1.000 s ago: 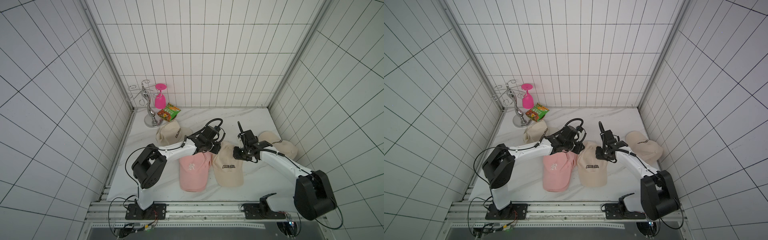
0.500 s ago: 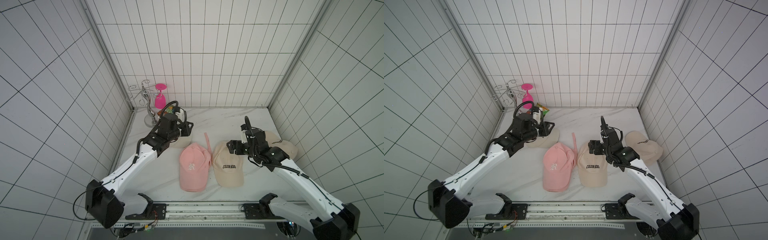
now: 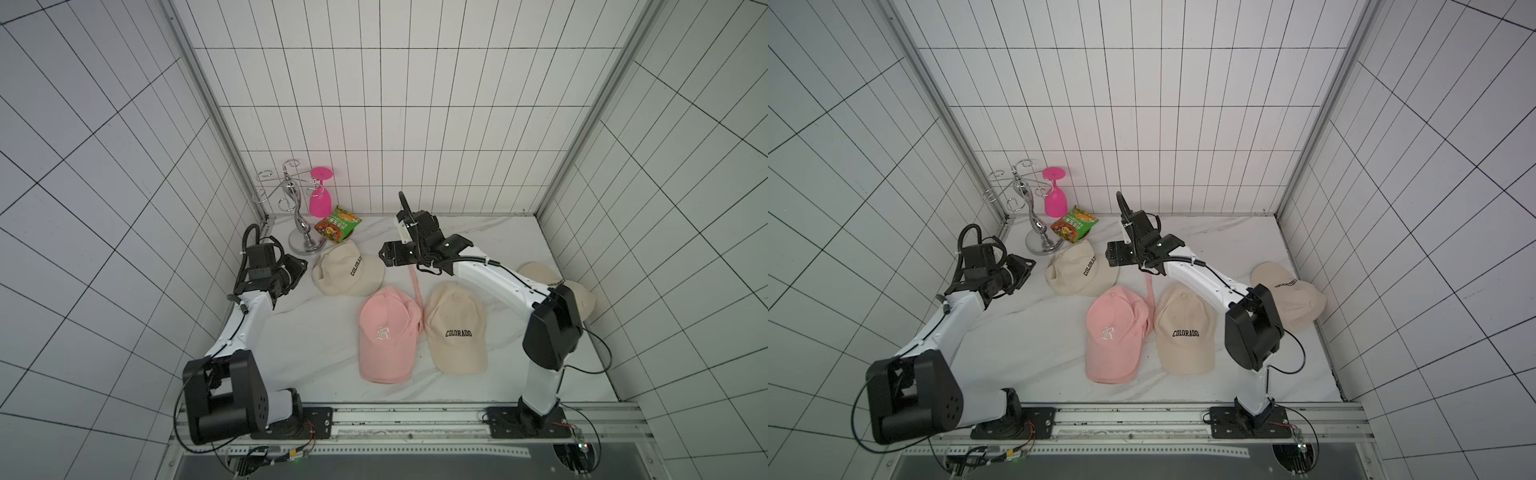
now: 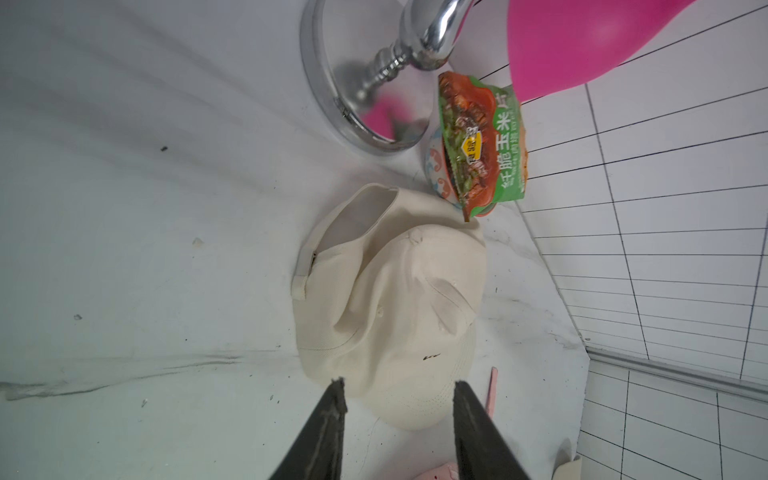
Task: Stack the baseball caps by color
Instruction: Pick up the baseball cap from the center of the board.
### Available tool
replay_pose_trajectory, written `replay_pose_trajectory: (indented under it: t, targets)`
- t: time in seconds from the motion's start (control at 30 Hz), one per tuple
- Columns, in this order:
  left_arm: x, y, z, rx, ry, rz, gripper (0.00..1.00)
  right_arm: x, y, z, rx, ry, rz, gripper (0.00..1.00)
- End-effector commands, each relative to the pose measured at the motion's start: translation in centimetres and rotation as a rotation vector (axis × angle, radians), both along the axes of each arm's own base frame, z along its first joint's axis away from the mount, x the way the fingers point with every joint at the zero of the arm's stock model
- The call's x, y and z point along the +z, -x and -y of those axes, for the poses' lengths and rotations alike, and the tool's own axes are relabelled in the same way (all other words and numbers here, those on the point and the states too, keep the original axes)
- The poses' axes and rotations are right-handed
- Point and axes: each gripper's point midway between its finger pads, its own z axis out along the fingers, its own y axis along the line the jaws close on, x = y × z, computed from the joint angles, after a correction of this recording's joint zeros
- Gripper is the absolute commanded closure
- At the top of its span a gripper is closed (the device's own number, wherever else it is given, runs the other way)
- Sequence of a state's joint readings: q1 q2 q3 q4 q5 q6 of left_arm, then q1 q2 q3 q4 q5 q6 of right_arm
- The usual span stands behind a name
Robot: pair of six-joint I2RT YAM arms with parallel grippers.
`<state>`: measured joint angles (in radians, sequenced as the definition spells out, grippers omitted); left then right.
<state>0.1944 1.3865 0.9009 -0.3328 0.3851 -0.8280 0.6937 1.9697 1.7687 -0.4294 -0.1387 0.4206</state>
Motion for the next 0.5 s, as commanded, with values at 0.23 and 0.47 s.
replay_pose_trajectory:
  t: [0.23, 0.47]
  targets:
    - [-2.0, -5.2, 1.1, 0.01, 0.088, -0.003, 0.32, -3.8, -8.4, -7.5, 0.109, -0.127, 0.004, 0.23]
    - [-5.0, -6.8, 3.2, -0.018, 0.082, -0.03, 0.18, -7.0, -10.7, -10.8, 0.165, -0.276, -0.039, 0.43]
